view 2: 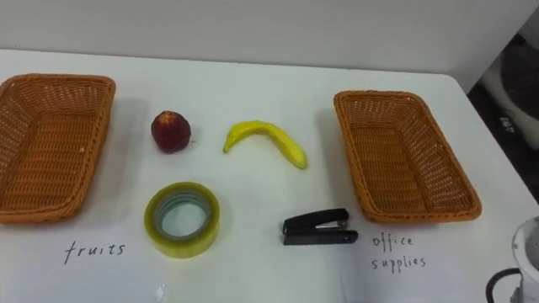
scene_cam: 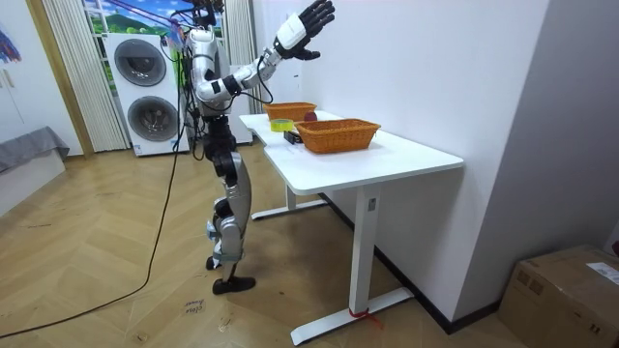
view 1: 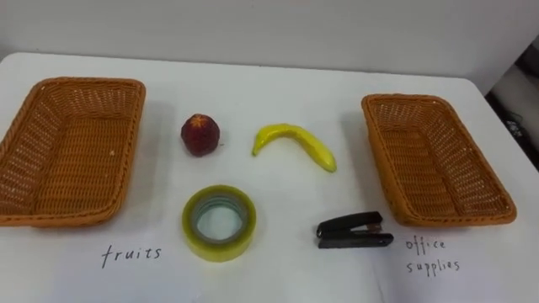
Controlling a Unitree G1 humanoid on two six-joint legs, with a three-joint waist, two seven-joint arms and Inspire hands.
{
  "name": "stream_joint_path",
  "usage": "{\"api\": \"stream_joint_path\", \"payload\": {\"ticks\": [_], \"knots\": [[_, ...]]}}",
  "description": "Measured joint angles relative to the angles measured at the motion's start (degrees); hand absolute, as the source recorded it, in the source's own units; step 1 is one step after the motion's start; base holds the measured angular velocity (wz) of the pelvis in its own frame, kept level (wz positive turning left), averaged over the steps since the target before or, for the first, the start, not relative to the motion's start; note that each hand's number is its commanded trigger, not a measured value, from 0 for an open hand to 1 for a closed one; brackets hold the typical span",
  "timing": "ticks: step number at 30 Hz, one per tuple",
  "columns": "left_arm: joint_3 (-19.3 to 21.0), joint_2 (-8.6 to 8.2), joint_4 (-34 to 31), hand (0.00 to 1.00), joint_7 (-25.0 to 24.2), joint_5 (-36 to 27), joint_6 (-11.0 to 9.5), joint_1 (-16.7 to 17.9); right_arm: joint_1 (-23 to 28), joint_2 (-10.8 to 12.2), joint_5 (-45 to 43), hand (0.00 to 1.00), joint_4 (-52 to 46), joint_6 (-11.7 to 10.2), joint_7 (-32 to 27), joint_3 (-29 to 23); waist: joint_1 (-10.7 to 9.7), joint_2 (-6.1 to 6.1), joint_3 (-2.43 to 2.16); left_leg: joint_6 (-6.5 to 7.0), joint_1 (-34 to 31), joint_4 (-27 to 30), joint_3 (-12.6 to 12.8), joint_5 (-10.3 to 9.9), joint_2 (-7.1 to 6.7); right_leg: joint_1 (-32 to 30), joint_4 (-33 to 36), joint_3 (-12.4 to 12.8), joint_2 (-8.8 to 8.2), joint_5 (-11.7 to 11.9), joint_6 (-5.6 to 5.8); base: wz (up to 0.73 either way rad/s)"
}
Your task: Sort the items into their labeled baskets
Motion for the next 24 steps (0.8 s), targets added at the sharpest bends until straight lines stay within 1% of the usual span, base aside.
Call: {"api": "stream_joint_path", "payload": {"ticks": [1, 3, 5, 6, 10, 12, 18, 21, 22, 24], "knots": [[0.06, 0.02, 0.43, 0.00, 0.00, 0.00, -0.02, -0.29, -0.43, -0.01, -0.51, 0.00, -0.01, 0.08, 1.41, 0.24, 0.16, -0.02, -0.02, -0.02, 0.00, 0.01, 0.01, 0.01, -0.01, 0.05, 0.01, -0.60, -0.10, 0.01, -0.01, 0.06], [0.09, 0.06, 0.99, 0.00, 0.00, 0.01, -0.03, -0.52, -0.52, -0.17, -0.97, 0.00, -0.11, 0.14, 3.56, 0.28, 0.78, -0.07, -0.05, -0.02, 0.03, 0.13, 0.02, 0.02, -0.01, 0.15, 0.02, -0.78, -0.13, 0.01, -0.01, 0.02], [0.12, 0.19, 1.17, 0.00, -0.26, 0.02, -0.03, -0.51, -0.47, -1.17, -0.95, 0.00, -0.17, 0.14, 6.44, 0.76, 1.23, -0.13, -0.07, -0.02, 0.01, 0.40, 0.03, 0.01, -0.01, 0.18, 0.01, -0.86, -0.21, 0.04, -0.03, 0.00], [0.15, 0.39, 1.41, 0.00, -0.54, 0.51, -0.17, -0.53, -0.46, -1.19, -0.97, 0.00, -0.21, 0.14, 8.16, 0.84, 1.37, -0.20, -0.10, -0.02, 0.00, 0.43, 0.02, 0.01, 0.01, 0.24, 0.01, -1.13, -0.28, 0.07, -0.04, 0.00], [0.17, 1.03, 3.21, 0.00, -1.23, 1.15, -0.44, -0.63, -0.43, -1.19, -0.92, 0.00, -0.19, 0.14, 12.71, 1.67, 1.46, -0.29, -0.15, 0.00, 0.02, 0.52, -0.18, 0.01, 0.11, 0.33, 0.05, -1.30, -0.40, 0.09, -0.06, 0.00], [0.15, 1.07, 3.33, 0.00, -1.38, 1.17, -0.44, -0.54, -0.37, -1.19, -0.92, 0.00, -0.03, 0.14, 15.55, 2.69, 1.46, -0.21, -0.12, 0.02, -0.06, 0.65, -0.19, 0.00, 0.12, 0.33, 0.07, -1.44, -0.46, 0.27, -0.06, 0.00], [0.12, 1.36, 3.32, 0.00, -2.56, 1.76, -0.47, -0.71, -0.37, -1.18, -0.98, 0.00, 0.08, 0.14, 19.96, 3.56, 1.52, -0.20, -0.12, 0.12, -0.58, 0.85, -0.63, 0.05, 0.11, 0.35, 0.05, -1.78, -0.55, 0.56, -0.03, 0.03], [0.02, 1.78, 3.26, 0.00, -3.44, 4.69, -0.48, -1.12, -0.36, -1.19, -1.42, 0.00, 0.08, 0.16, 22.86, 5.39, 1.46, -0.26, -0.12, 0.22, -0.97, 0.88, -1.35, 0.25, 0.03, 0.26, 0.03, -2.14, -0.59, 0.71, -0.01, 0.09], [-0.03, 1.84, 3.26, 0.00, -3.62, 4.87, -0.47, -1.18, -0.36, -1.22, -1.73, 0.00, 0.08, 0.21, 23.33, 5.87, 1.57, -0.28, -0.14, 0.22, -0.97, 0.88, -1.36, 0.26, 0.04, 0.27, 0.03, -2.17, -0.59, 0.72, -0.01, 0.04], [-0.56, 2.13, 3.21, 0.00, -3.79, 4.97, -0.45, -1.50, -0.36, -1.44, -3.23, 0.00, 0.18, 0.81, 25.71, 8.42, 1.64, -0.50, -0.12, 0.19, -1.03, 0.89, -1.45, 0.28, -0.01, 0.25, 0.02, -2.25, -0.56, 0.73, -0.02, 0.00]]}}
